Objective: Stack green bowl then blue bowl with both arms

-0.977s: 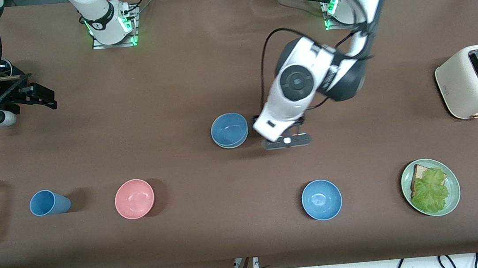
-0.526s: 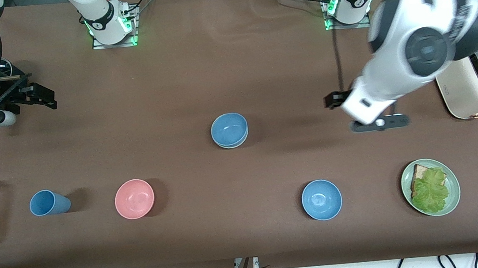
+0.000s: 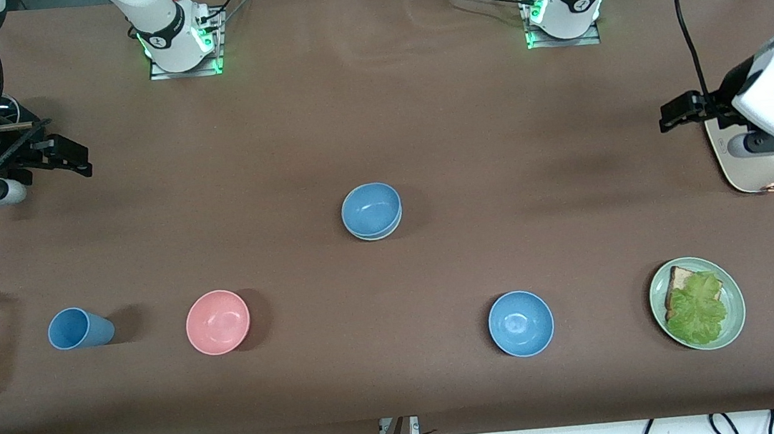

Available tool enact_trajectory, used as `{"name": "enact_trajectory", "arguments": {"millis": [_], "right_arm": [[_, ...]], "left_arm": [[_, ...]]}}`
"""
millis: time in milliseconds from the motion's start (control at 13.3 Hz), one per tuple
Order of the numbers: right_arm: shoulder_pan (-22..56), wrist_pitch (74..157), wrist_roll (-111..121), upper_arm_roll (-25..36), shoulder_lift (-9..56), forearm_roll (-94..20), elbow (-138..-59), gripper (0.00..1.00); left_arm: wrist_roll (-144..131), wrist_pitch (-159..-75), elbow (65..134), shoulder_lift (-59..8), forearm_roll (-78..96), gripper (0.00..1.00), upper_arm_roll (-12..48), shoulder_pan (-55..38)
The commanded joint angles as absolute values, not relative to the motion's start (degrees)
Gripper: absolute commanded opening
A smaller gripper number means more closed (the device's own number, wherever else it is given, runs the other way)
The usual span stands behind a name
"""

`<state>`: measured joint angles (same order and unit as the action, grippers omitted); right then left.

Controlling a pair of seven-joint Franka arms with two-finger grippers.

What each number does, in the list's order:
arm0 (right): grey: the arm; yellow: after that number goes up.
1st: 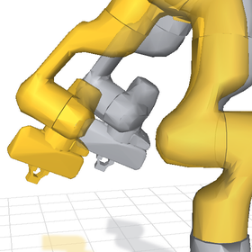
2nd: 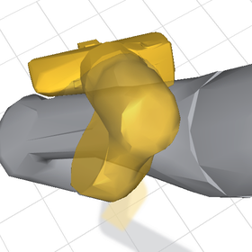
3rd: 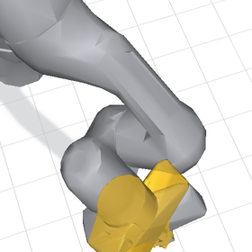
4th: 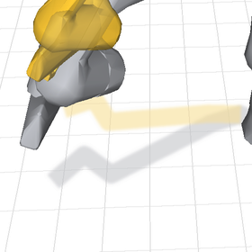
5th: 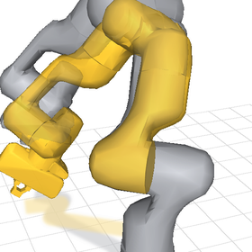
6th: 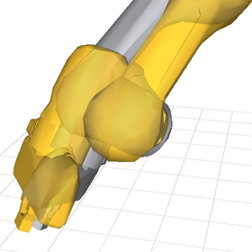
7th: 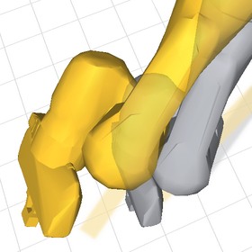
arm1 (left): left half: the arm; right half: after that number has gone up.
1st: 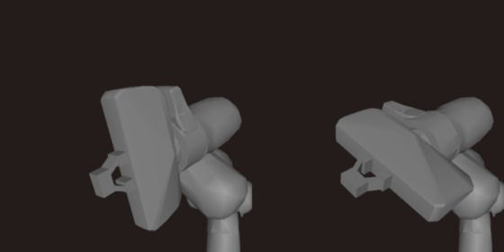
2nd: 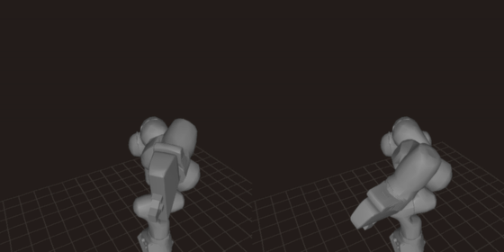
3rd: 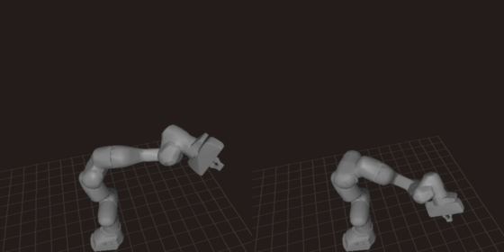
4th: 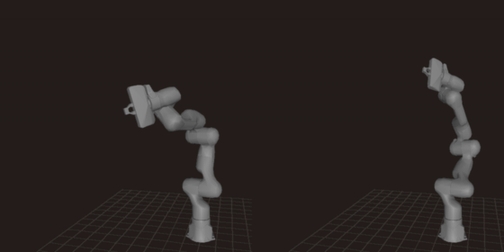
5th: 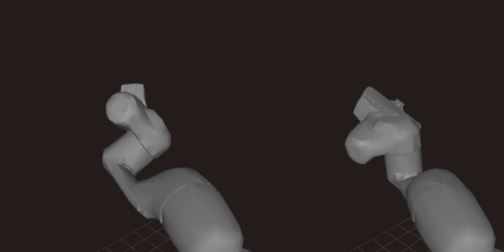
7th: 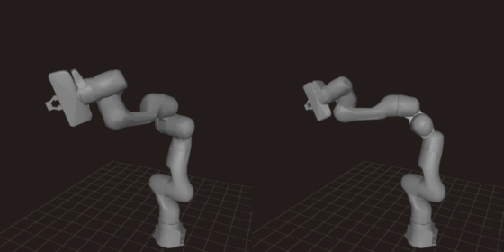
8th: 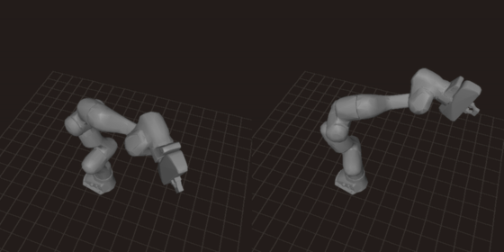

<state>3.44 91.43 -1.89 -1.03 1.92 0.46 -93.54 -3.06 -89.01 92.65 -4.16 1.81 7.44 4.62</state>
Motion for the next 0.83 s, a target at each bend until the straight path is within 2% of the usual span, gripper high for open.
{"name": "enact_trajectory", "arguments": {"millis": [0, 150, 376, 751], "right_arm": [[2.90, 90.35, -0.97, -1.23, 2.29, -0.44, -92.46, 0.99], [2.90, 90.26, -0.97, -1.23, 2.29, -0.44, -92.46, 0.99], [2.99, 90.26, -0.97, -1.23, 2.29, -0.44, -92.46, 0.99], [2.90, 90.26, -0.97, -1.23, 2.29, -0.44, -92.46, 0.99]], "left_arm": [[-2.64, -98.67, 105.28, 5.96, 0.26, 1.00, 8.88, 5.63], [-3.43, -97.83, 104.42, 6.15, -1.57, 1.00, 5.73, -0.41], [-3.34, -93.61, 100.38, 3.69, -1.23, 1.00, 4.22, -0.97], [-3.43, -93.43, 98.63, 2.56, -1.49, 1.00, 3.61, -2.90]]}}
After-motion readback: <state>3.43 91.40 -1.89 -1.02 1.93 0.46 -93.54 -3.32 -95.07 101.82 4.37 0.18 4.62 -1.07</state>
